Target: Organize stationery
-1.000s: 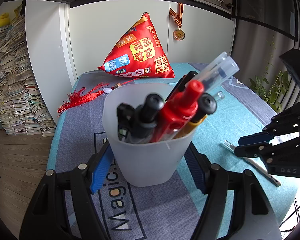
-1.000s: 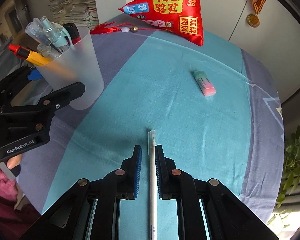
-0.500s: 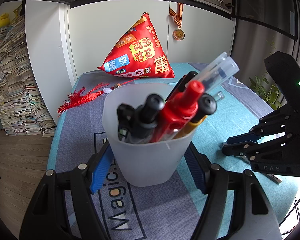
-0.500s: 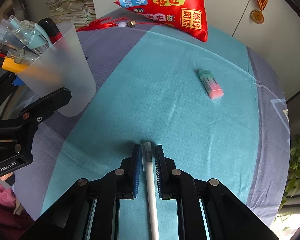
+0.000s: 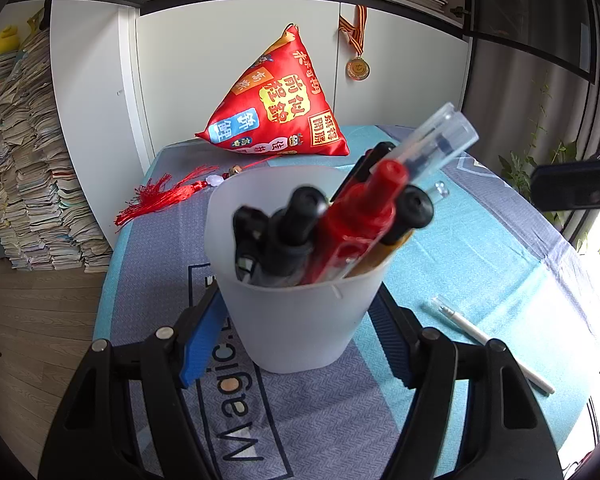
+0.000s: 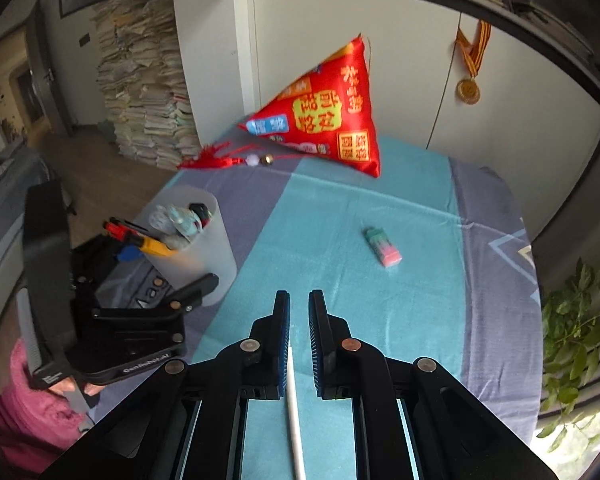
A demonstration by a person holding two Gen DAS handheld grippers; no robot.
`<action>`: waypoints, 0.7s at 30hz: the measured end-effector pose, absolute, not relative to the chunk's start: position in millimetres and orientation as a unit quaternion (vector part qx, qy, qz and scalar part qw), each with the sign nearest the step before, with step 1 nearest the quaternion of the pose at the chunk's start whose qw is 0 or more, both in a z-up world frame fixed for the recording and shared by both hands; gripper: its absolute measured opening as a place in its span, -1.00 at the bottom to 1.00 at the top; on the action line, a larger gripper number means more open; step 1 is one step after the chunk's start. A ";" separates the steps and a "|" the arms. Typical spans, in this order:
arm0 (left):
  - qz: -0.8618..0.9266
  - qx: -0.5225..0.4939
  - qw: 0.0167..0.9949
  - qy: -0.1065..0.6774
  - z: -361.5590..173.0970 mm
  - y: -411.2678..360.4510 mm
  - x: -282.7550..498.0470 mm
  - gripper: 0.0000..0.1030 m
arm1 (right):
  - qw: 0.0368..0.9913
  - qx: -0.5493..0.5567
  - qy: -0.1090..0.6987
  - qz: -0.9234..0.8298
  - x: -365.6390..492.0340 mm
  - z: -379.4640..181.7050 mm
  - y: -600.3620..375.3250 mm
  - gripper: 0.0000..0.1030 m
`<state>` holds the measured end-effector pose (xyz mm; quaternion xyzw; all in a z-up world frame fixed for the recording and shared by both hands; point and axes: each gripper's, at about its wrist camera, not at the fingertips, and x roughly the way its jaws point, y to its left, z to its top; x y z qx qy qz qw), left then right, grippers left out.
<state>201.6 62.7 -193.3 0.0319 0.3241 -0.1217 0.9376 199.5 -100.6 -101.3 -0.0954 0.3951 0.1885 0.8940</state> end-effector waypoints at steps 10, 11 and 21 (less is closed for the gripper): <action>-0.121 0.030 0.936 0.329 -194.1 62.1 201.6 0.36 | 0.838 -0.172 0.476 0.206 204.3 -160.7 -81.0 -0.79; -0.121 0.030 0.936 0.329 -194.2 62.1 201.6 0.36 | 0.837 -0.175 0.477 0.204 205.7 -164.9 -79.6 -0.79; -0.121 0.032 0.936 0.328 -194.7 61.0 201.6 0.36 | 0.886 -0.205 0.373 0.180 205.1 -160.7 -84.4 -0.79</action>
